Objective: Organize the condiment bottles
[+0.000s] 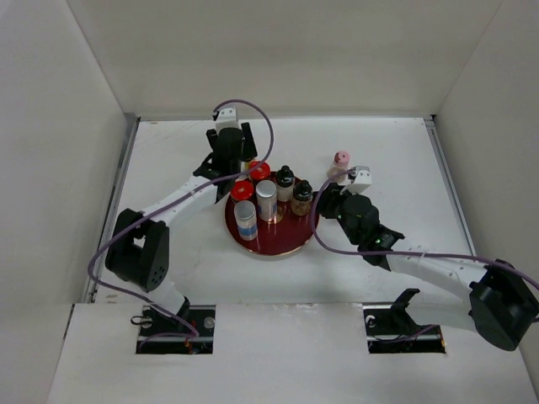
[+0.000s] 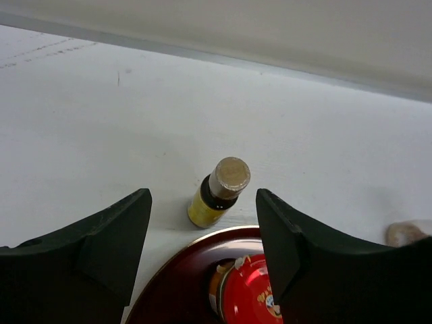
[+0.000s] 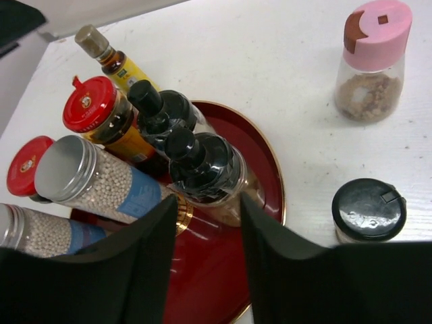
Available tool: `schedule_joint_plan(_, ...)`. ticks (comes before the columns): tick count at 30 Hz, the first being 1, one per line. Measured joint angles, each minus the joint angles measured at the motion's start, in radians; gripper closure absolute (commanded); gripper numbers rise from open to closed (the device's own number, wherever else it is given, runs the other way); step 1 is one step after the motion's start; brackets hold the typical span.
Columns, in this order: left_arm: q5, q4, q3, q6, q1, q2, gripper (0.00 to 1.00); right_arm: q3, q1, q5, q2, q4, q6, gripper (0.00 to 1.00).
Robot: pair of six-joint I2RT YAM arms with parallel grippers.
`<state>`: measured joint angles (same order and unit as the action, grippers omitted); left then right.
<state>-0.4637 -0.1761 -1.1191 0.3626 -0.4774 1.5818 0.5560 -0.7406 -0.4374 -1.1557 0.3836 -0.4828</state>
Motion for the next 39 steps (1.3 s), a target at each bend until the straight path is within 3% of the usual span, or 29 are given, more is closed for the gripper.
schedule_joint_plan(7,0.032,0.121,-0.201,-0.083,0.005,0.171,0.40,-0.001,0.000,0.020,0.000,0.014,-0.008,0.31)
schedule_joint_plan(24,0.031,0.162,-0.266,-0.147,0.000,0.296,0.56,-0.001,0.000,0.027,-0.014,0.029,-0.002,0.27)
schedule_joint_plan(32,0.042,0.157,-0.287,-0.162,0.003,0.315,0.75,0.000,-0.002,0.034,-0.023,0.037,0.004,0.28)
schedule_joint_plan(39,0.031,0.137,-0.262,-0.170,0.023,0.296,0.80,0.000,-0.006,0.035,-0.023,0.037,0.005,0.27)
